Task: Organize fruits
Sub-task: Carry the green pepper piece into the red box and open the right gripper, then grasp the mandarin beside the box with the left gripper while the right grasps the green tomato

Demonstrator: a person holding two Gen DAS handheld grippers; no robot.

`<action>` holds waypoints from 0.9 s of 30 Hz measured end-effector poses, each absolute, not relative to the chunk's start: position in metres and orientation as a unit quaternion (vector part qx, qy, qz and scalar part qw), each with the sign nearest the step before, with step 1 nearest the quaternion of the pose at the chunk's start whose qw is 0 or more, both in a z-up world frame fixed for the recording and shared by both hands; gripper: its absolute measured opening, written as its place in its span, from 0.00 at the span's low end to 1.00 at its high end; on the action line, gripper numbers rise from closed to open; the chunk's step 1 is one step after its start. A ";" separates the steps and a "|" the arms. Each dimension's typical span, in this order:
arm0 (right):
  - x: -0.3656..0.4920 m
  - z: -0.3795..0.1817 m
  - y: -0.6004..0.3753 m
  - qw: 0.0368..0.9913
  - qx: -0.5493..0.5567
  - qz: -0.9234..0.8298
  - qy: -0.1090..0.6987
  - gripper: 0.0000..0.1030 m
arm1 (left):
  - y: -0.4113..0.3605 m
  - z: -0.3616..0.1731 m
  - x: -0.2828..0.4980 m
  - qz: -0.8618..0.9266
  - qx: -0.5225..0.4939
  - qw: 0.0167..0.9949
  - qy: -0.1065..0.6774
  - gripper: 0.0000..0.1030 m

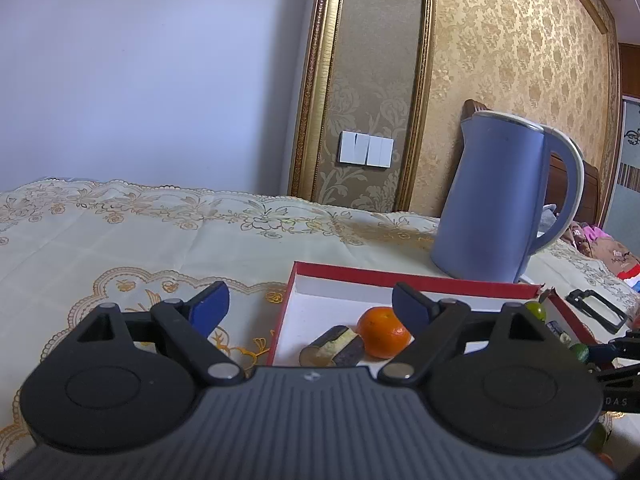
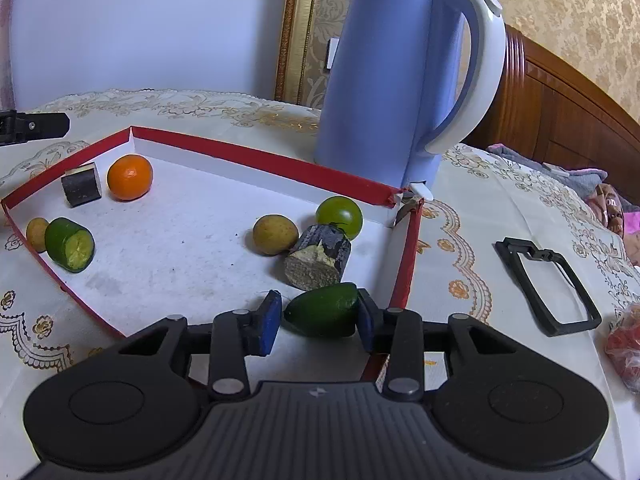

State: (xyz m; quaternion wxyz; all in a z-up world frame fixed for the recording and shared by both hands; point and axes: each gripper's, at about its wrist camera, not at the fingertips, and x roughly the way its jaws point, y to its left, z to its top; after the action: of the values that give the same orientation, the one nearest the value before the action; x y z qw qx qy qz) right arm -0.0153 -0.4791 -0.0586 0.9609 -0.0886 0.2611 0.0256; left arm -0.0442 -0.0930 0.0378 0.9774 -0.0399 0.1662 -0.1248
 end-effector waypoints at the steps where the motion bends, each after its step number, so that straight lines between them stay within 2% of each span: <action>1: -0.015 -0.059 -0.479 0.961 -0.090 0.024 0.261 0.38 | -0.093 0.038 -0.044 -0.125 -0.039 0.977 0.167 0.85; 8: -0.021 -0.052 -0.476 0.965 -0.099 0.015 0.244 0.39 | -0.096 0.034 -0.042 -0.121 -0.032 0.977 0.174 0.85; 10: -0.036 -0.040 -0.476 0.972 -0.100 0.007 0.211 0.46 | -0.095 0.034 -0.043 -0.120 -0.032 0.977 0.172 0.85; 12: -0.059 -0.025 -0.477 0.980 -0.093 0.001 0.178 0.64 | -0.096 0.034 -0.043 -0.120 -0.031 0.978 0.171 0.85; 15: -0.102 -0.015 -0.476 0.986 -0.077 0.023 0.149 0.65 | -0.098 0.035 -0.045 -0.119 -0.025 0.979 0.165 0.85; 20: -0.158 -0.034 -0.467 0.982 -0.077 0.048 0.164 0.65 | -0.107 0.041 -0.066 -0.147 -0.022 0.975 0.165 0.86; 22: -0.176 -0.043 -0.468 0.982 -0.069 0.052 0.168 0.65 | -0.115 0.043 -0.089 -0.192 -0.020 0.965 0.178 0.89; 27: -0.198 -0.053 -0.491 0.985 -0.029 0.055 0.162 0.65 | -0.151 0.035 -0.163 -0.272 0.065 0.942 0.187 0.95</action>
State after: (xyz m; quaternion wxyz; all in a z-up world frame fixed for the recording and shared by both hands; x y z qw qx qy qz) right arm -0.1984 -0.4910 -0.0534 0.9848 -0.0290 0.1623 0.0546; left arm -0.1631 -0.1507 0.0354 0.9417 0.0650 0.1870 -0.2720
